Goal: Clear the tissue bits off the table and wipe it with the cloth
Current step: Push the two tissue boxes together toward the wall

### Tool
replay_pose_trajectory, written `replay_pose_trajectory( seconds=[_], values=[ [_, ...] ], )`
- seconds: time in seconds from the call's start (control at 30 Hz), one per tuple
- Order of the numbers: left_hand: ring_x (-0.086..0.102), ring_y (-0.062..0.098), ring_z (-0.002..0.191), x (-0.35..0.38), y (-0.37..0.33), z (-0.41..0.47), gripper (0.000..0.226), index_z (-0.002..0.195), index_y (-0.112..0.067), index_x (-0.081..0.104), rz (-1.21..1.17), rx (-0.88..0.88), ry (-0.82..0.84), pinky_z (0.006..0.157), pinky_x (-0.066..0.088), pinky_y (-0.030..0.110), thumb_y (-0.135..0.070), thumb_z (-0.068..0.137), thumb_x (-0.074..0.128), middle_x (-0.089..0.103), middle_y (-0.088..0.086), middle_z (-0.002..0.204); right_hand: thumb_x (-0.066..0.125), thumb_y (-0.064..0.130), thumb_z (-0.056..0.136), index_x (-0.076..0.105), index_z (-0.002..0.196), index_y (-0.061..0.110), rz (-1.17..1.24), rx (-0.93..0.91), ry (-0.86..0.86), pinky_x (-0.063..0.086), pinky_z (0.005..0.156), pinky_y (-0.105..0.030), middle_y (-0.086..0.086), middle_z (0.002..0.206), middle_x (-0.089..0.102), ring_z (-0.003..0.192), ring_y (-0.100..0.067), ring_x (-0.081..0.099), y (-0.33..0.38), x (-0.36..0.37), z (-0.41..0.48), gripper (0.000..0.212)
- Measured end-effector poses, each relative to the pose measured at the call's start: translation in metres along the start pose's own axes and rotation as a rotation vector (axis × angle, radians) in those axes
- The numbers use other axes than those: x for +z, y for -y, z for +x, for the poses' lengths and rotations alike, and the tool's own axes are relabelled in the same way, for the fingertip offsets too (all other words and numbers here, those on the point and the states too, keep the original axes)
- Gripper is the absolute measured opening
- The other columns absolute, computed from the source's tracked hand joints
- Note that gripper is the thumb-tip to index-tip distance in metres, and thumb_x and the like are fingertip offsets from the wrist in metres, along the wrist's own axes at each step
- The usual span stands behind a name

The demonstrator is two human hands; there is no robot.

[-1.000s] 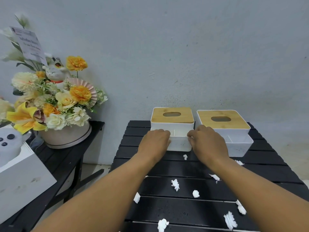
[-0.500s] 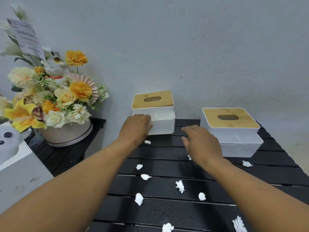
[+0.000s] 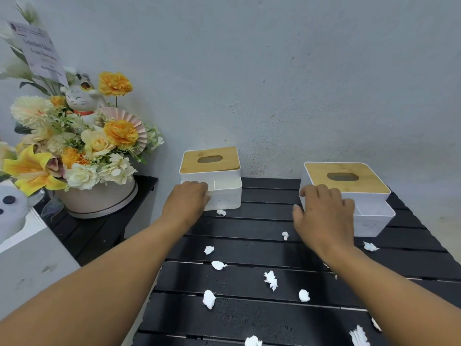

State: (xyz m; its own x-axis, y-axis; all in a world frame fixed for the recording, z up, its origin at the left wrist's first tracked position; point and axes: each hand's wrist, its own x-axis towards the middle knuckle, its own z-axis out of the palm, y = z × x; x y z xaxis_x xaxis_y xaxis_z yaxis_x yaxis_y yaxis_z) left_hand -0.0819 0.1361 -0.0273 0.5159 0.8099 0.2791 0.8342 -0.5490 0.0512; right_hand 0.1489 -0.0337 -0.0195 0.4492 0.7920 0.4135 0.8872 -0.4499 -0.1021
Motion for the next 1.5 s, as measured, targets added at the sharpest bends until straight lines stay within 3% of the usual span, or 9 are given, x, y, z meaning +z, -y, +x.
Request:
replay_pose_trajectory(
  seconds=[0.2,0.27,0.5,0.7,0.9,1.23,1.5],
  values=[
    [0.059,0.034,0.089,0.001,0.001,0.0,0.023,0.096,-0.012,0.061,-0.017,-0.023,0.007,0.071,0.044,0.037,-0.032,0.099,0.05,0.064,0.007,0.091,0.049,0.037,0.09,0.058,0.106,0.021,-0.037,0.178,0.144,0.031,0.076,-0.039,0.002,0.095,0.053,0.102,-0.026,0.048,-0.027,-0.005,-0.013,0.024],
    [0.06,0.033,0.09,0.001,0.001,-0.001,0.022,0.099,-0.012,0.062,-0.022,-0.014,0.004,0.073,0.046,0.039,-0.031,0.099,0.051,0.065,0.008,0.093,0.044,0.029,0.095,0.061,0.105,0.019,-0.049,0.157,0.202,0.03,0.073,-0.037,0.002,0.087,0.045,0.103,-0.027,0.046,-0.031,-0.003,-0.013,0.023],
    [0.059,0.031,0.088,0.001,0.003,-0.006,0.023,0.101,-0.014,0.063,-0.031,0.002,0.011,0.075,0.048,0.041,-0.032,0.1,0.05,0.063,0.006,0.091,0.045,0.02,0.098,0.058,0.092,0.016,0.137,0.056,0.211,0.033,0.072,-0.035,0.001,0.082,0.047,0.099,-0.03,0.048,-0.013,0.005,0.001,0.015],
    [0.059,0.033,0.092,0.003,0.003,-0.009,0.024,0.111,-0.013,0.061,-0.084,0.019,0.032,0.077,0.049,0.043,-0.028,0.101,0.045,0.063,0.008,0.1,0.044,0.009,0.096,0.057,0.1,0.014,0.172,-0.056,0.235,0.034,0.072,-0.034,-0.007,0.099,0.059,0.098,-0.028,0.048,0.023,0.016,0.019,0.015],
    [0.057,0.032,0.089,0.003,0.004,-0.01,0.02,0.103,-0.014,0.059,-0.08,0.028,0.034,0.071,0.045,0.039,-0.028,0.101,0.045,0.059,0.006,0.094,0.045,0.006,0.096,0.058,0.117,0.012,0.242,-0.142,0.259,0.044,0.084,-0.036,-0.009,0.112,0.061,0.105,-0.028,0.05,0.047,0.022,0.026,0.026],
    [0.049,0.027,0.078,-0.001,0.0,-0.016,0.021,0.084,-0.019,0.044,-0.066,0.041,0.052,0.065,0.036,0.034,-0.028,0.102,0.043,0.045,0.0,0.082,0.045,0.005,0.095,0.059,0.122,0.016,0.267,-0.227,0.293,0.041,0.079,-0.032,-0.009,0.112,0.059,0.104,-0.028,0.052,0.054,0.024,0.029,0.032],
    [0.052,0.029,0.076,-0.003,0.004,-0.014,0.026,0.079,-0.018,0.044,-0.038,0.031,0.07,0.065,0.042,0.038,-0.029,0.102,0.042,0.046,0.001,0.078,0.047,0.003,0.093,0.056,0.129,0.016,0.305,-0.278,0.374,0.044,0.091,-0.035,-0.008,0.119,0.057,0.112,-0.028,0.051,0.066,0.016,0.029,0.039]
  ],
)
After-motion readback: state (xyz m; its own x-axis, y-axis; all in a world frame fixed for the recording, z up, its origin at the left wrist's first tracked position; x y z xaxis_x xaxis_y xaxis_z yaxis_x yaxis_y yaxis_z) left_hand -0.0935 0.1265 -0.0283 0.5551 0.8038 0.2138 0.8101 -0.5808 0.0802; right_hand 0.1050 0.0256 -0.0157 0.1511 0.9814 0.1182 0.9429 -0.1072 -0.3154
